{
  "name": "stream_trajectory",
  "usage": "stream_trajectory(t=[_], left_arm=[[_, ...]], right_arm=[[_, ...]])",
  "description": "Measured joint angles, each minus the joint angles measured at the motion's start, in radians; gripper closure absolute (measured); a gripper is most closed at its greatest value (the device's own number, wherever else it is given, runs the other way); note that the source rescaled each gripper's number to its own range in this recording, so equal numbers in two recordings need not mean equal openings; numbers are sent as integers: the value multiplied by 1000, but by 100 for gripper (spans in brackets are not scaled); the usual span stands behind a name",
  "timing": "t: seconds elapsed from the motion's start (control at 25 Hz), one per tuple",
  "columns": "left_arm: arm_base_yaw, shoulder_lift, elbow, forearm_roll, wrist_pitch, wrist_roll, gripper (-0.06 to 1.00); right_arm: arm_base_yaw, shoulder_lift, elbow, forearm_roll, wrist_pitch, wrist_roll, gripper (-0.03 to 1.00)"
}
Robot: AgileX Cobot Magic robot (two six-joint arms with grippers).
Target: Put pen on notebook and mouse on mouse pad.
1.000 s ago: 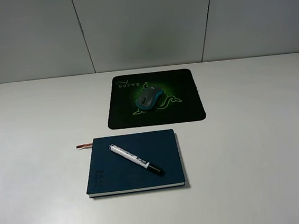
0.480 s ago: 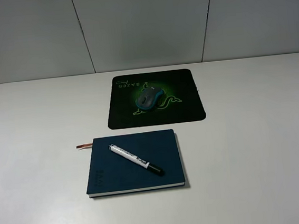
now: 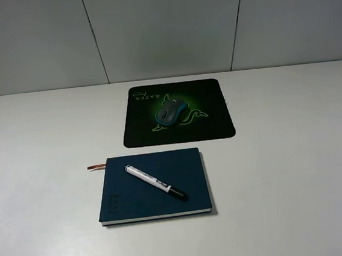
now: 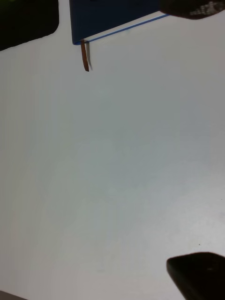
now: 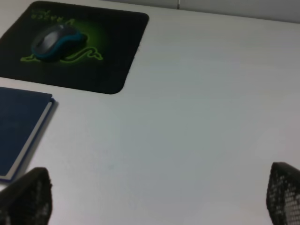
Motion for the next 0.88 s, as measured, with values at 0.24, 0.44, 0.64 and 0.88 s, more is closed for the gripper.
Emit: stream_trajectory(t=[0.24,0.44,0.64,0.88], left_arm=[[0,0,0,0,0,0,-6],[0,0,0,0,0,0,-6],[0,0,0,0,0,0,-6],[0,0,0,0,0,0,-6]], right_arm=[[-1,0,0,-1,0,0,-3],[-1,0,0,-1,0,0,-3],[-2,0,0,-1,0,0,-3],[-73,0,0,0,0,0,-3]])
